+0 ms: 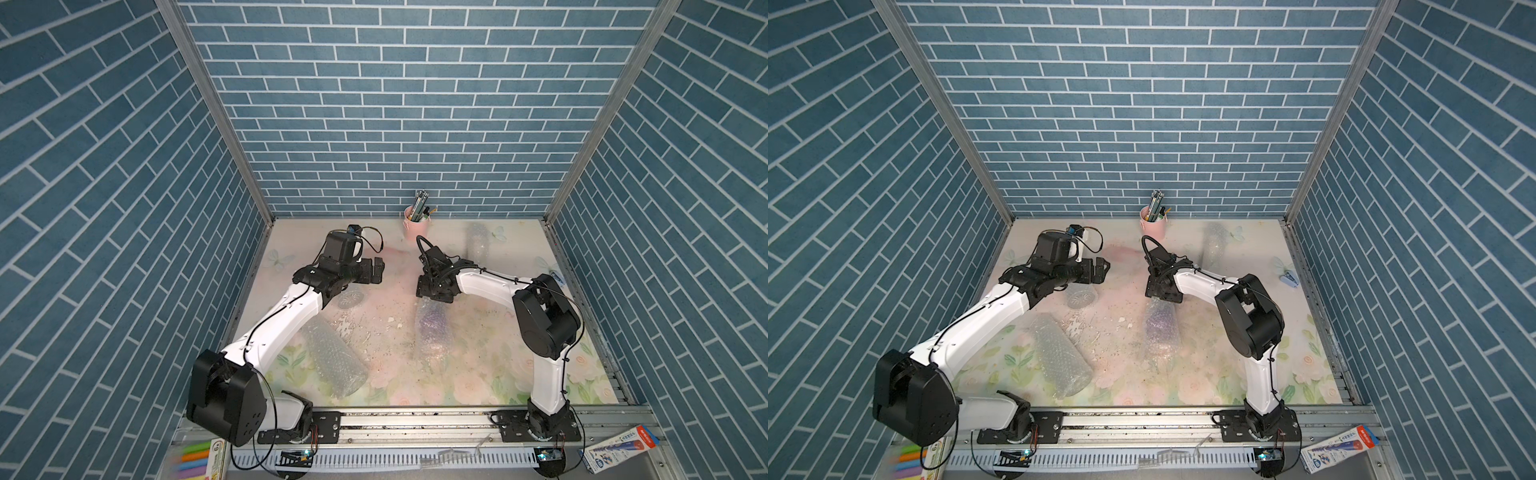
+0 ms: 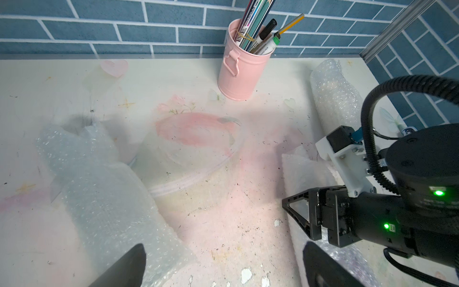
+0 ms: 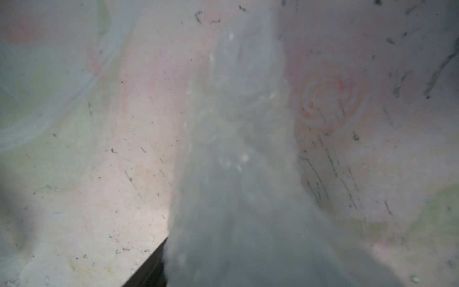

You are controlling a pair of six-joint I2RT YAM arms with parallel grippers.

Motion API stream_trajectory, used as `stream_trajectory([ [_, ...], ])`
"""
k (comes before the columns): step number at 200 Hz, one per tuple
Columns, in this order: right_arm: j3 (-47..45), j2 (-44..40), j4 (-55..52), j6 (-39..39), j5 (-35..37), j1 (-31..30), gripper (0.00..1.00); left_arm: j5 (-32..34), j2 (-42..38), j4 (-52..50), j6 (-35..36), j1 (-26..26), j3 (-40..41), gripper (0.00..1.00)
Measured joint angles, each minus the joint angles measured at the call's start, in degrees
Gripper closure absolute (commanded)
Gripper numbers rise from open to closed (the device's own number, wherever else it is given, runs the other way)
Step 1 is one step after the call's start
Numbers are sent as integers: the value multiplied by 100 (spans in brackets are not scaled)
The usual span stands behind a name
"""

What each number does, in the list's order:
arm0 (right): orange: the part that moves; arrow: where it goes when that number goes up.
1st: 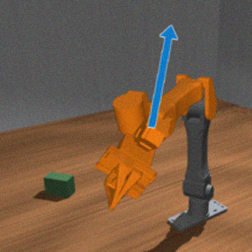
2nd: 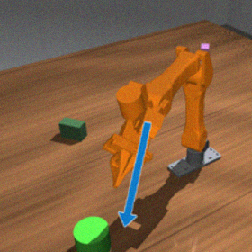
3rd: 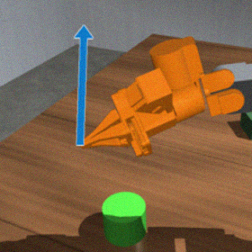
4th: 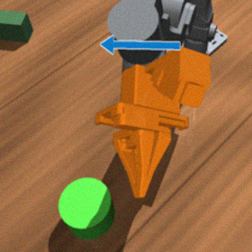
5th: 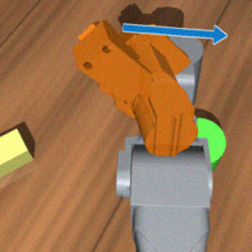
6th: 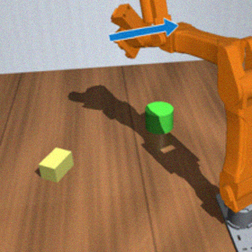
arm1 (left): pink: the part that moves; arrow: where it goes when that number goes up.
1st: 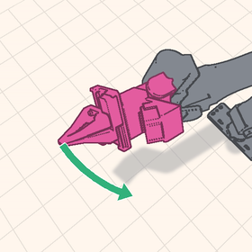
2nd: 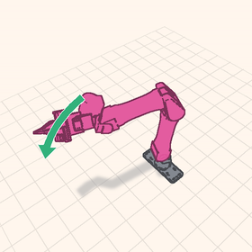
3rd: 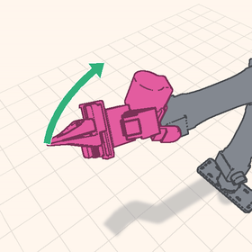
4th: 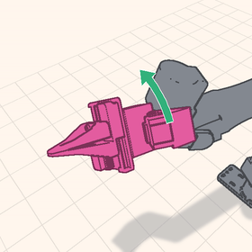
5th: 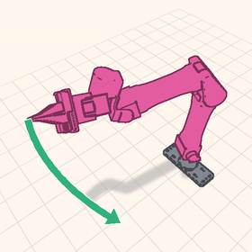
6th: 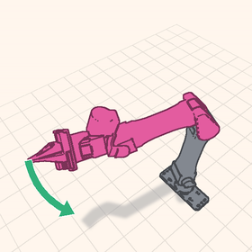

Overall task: Unwrap the vase from the bubble wrap
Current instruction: Adjust the bubble wrap at the center of the board, then unwrap the bubble wrap at the center of the board.

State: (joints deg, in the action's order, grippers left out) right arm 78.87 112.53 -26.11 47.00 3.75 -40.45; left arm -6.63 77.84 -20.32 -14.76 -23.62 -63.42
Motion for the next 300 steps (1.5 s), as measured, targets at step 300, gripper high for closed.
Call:
stream_trajectory([
  [300, -3626, -5300, 393, -527, 898, 1556, 27, 2712, 1423, -2092, 243, -4428, -1368, 22],
])
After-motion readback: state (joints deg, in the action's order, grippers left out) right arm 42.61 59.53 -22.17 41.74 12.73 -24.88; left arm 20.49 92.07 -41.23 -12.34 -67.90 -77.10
